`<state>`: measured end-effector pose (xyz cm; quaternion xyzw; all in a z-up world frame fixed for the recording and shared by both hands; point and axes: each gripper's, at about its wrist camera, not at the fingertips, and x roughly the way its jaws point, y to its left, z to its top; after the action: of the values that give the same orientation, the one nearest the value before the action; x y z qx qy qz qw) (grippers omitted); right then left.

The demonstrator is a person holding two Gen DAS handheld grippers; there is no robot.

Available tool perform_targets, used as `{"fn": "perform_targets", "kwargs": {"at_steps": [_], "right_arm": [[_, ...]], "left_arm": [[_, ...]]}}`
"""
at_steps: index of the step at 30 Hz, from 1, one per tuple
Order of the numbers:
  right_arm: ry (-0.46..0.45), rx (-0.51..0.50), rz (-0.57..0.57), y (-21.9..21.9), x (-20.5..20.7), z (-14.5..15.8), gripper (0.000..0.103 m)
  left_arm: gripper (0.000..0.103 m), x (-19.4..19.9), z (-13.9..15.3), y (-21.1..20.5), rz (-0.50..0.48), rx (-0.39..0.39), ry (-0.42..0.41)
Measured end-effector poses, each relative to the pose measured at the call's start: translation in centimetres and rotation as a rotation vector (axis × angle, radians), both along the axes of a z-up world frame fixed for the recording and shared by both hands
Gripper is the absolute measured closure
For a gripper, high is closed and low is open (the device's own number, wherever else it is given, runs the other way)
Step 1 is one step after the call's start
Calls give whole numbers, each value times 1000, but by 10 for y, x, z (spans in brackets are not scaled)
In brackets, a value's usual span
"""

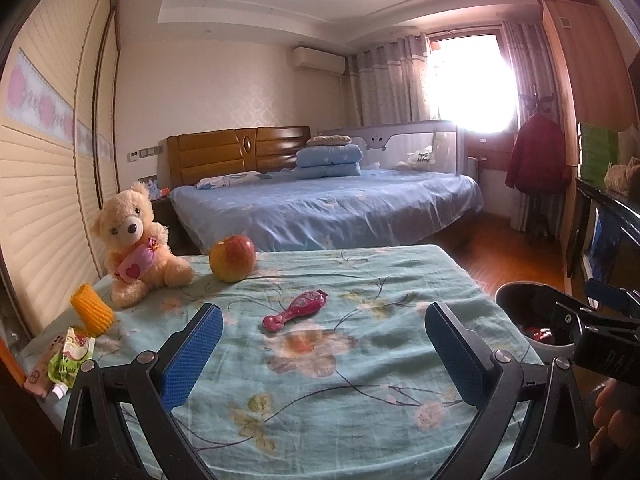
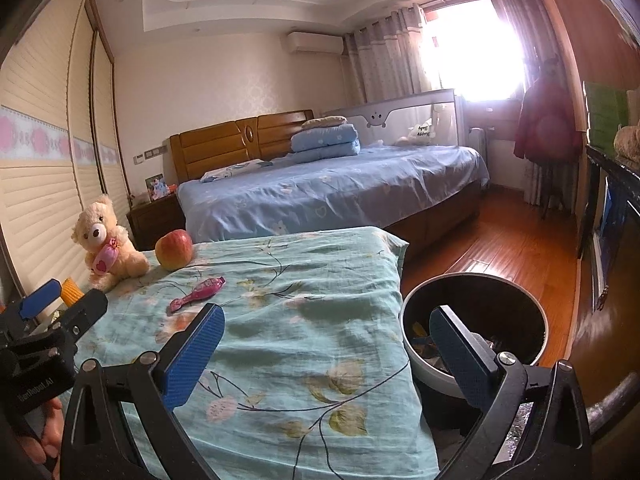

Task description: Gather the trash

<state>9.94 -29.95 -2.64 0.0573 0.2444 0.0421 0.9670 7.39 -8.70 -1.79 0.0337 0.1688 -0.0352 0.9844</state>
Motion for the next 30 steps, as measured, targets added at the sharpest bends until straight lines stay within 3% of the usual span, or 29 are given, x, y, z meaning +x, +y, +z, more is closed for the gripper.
{"fn": "perform_targets", "kwargs": {"at_steps": [30], "right_arm": [[6,0,9,2,-1,0,0]], "left_arm": [[1,5,-3,5,3,-9,13]]}}
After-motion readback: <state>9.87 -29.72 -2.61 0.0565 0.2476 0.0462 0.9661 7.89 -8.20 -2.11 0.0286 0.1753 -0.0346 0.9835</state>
